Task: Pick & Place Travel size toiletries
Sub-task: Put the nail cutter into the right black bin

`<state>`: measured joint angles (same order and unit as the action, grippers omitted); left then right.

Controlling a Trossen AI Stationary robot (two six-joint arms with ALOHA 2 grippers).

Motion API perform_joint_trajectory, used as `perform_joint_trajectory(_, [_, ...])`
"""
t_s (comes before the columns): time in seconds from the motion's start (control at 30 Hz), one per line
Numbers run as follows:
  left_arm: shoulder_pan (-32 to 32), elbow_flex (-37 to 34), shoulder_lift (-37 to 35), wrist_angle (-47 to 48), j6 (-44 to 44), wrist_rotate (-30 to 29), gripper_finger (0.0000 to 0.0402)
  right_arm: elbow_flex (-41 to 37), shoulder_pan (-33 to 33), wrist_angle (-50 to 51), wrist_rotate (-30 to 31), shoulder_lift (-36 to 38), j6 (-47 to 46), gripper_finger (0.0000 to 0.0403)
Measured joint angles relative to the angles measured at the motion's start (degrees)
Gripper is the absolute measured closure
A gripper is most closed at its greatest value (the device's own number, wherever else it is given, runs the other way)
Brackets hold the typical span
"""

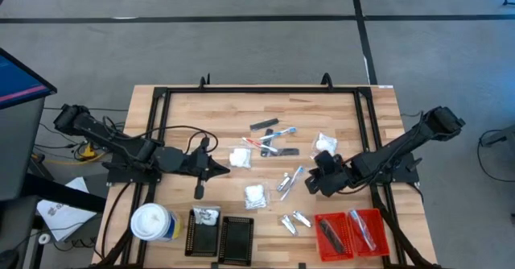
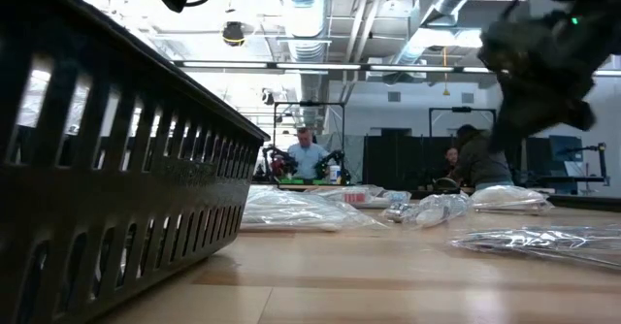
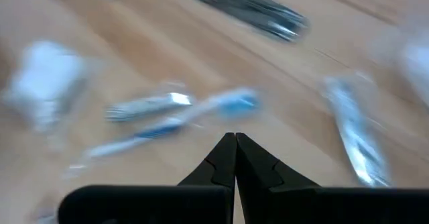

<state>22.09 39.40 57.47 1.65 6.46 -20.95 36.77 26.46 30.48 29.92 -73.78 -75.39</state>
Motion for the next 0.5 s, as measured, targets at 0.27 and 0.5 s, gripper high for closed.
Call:
perform_joint_trajectory(0.27, [0.0,0.0,0.0,0.0,0.0,0.0,0.0401,0.0,0.5,5.6,-0.7,-0.1,-5.5,0.0401])
perform_joint_trajectory(0.5, [0.0,0.0,0.0,-0.3,0.0,0.0,0.0401,-0.1,-0.5,9.1,-0.6,-0.6,-6.5,0.0358])
